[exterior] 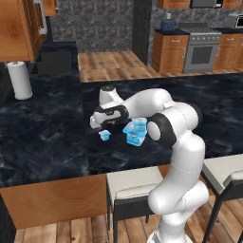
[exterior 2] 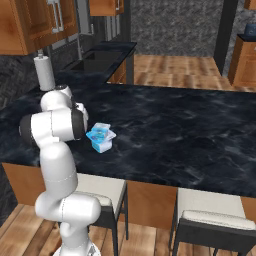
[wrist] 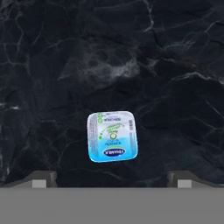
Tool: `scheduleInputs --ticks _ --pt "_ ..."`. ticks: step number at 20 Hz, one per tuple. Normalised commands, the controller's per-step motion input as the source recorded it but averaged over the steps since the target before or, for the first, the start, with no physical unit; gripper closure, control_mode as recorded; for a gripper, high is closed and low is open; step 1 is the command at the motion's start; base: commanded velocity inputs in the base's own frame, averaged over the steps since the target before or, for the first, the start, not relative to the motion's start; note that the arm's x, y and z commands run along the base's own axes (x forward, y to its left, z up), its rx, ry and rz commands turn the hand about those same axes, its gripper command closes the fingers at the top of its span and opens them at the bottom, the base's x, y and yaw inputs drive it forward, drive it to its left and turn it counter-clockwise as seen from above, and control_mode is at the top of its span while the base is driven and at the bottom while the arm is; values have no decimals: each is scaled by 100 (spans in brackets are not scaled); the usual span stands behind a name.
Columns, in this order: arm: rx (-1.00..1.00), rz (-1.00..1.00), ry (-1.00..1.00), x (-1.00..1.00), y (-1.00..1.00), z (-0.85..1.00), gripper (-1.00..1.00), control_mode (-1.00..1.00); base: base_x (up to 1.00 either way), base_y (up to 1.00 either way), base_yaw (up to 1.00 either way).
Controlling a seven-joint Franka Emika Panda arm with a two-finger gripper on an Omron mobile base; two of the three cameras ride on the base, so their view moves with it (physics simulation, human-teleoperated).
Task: Stack the yogurt containers by placing the smaller containers on top of the larger containers.
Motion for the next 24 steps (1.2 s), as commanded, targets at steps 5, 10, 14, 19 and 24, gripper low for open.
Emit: scheduleInputs --ticks 5,10,14,19,24 --pt "0 0 0 3 4 -9 -100 -100 0 0 0" --pt "0 0 0 6 0 -7 -100 -100 0 0 0" --pt "0 0 0 9 0 -10 -100 -100 0 0 0" --pt "0 0 0 7 0 -5 -100 -100 0 0 0" --pt "0 0 0 1 0 -14 -100 -100 0 0 0"
